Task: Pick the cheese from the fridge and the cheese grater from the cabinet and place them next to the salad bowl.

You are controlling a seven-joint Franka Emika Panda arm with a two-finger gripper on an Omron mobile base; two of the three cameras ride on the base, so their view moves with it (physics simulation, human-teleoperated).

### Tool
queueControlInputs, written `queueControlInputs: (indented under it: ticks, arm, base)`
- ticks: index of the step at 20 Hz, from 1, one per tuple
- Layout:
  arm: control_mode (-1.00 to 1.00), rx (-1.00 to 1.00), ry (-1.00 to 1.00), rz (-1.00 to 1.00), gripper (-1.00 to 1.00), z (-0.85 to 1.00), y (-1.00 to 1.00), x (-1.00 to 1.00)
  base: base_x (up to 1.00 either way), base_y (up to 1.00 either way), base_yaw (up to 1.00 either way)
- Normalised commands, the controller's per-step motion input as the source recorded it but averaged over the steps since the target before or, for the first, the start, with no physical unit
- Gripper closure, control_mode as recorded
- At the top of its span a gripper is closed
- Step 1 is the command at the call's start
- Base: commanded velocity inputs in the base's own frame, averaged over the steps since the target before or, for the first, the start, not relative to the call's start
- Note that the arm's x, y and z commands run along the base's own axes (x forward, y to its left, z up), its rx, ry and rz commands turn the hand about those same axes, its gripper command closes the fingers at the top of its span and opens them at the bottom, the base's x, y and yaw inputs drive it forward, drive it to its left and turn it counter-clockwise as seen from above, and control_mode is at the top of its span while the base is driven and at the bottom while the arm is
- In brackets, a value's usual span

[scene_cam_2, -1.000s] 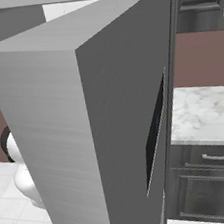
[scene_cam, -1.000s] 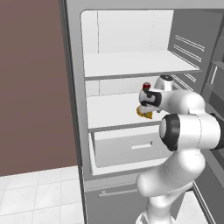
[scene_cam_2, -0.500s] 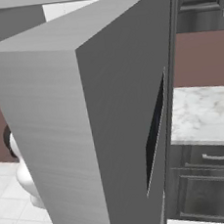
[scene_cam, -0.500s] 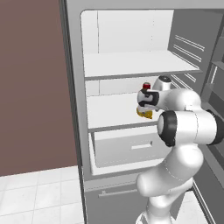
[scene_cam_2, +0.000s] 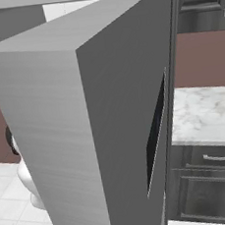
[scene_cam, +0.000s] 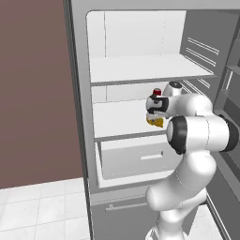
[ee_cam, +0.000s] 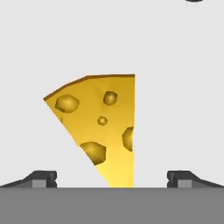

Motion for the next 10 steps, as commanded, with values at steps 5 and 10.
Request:
queueControlInputs:
  ticks: [5,10]
  arm:
    - [-1.0,0.0,0.0,0.0,-1.0,-0.16,0.0,0.06]
    - [-1.0,0.0,0.0,0.0,-1.0,-0.14,0.0,0.02]
  base:
    - [0.0,0.0,0.0]
    - [0.0,0.0,0.0]
